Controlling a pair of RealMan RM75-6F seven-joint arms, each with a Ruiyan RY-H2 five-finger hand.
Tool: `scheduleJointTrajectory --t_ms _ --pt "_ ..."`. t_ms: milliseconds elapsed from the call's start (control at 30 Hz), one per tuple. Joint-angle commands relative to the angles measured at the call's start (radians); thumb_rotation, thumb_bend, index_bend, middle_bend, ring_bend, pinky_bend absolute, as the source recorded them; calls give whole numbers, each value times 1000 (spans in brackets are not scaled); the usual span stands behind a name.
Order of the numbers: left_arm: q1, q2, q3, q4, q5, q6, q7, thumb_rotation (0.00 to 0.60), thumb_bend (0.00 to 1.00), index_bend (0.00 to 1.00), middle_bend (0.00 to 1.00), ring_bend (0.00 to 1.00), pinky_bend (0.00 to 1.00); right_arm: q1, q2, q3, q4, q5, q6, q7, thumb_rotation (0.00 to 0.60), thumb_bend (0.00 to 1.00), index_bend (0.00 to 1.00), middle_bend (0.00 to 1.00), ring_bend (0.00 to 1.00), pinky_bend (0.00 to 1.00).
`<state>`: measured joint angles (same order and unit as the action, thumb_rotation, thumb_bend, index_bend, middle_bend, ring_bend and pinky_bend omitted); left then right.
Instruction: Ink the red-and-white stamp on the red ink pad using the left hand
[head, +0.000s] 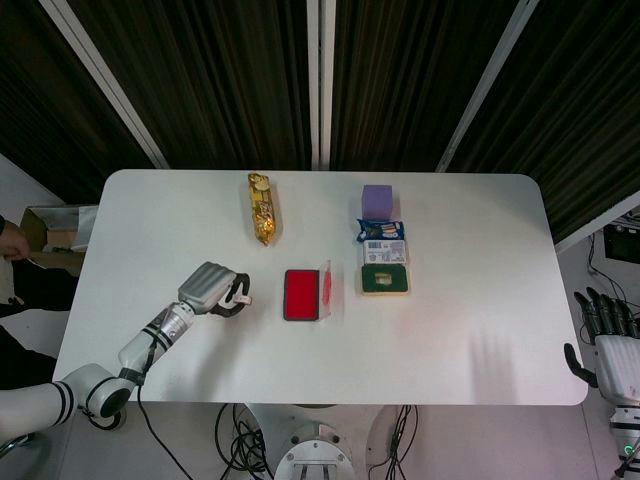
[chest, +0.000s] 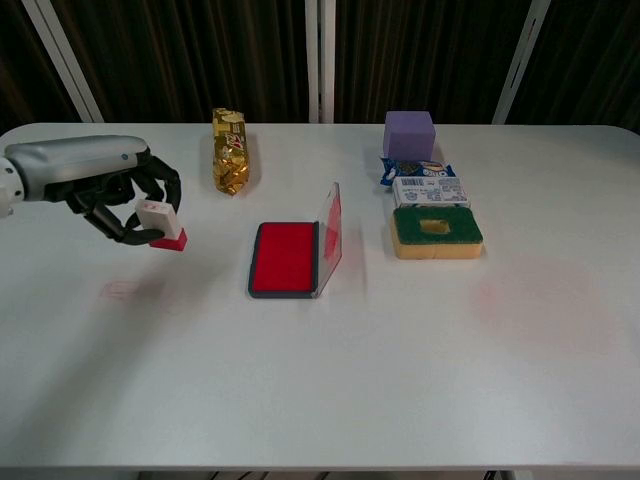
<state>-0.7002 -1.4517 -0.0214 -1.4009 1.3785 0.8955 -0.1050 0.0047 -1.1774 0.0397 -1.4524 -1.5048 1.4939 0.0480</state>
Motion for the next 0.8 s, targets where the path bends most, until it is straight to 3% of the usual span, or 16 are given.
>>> scheduleJointTrajectory --t_ms 33,467,800 --pt "32 -12 24 26 4 15 -51 600 359 689 685 981 1000 4 -4 -3 -3 -4 -4 -7 600 343 0 0 0 0" --pt "83 -116 67 230 95 58 -221 600 358 687 685 981 1000 -4 7 -2 -30 2 11 -32 600 344 0 0 0 0" --pt "105 -140 88 295 126 64 -293 600 358 685 682 981 1000 1 5 -4 -43 -2 6 -51 600 344 0 0 0 0"
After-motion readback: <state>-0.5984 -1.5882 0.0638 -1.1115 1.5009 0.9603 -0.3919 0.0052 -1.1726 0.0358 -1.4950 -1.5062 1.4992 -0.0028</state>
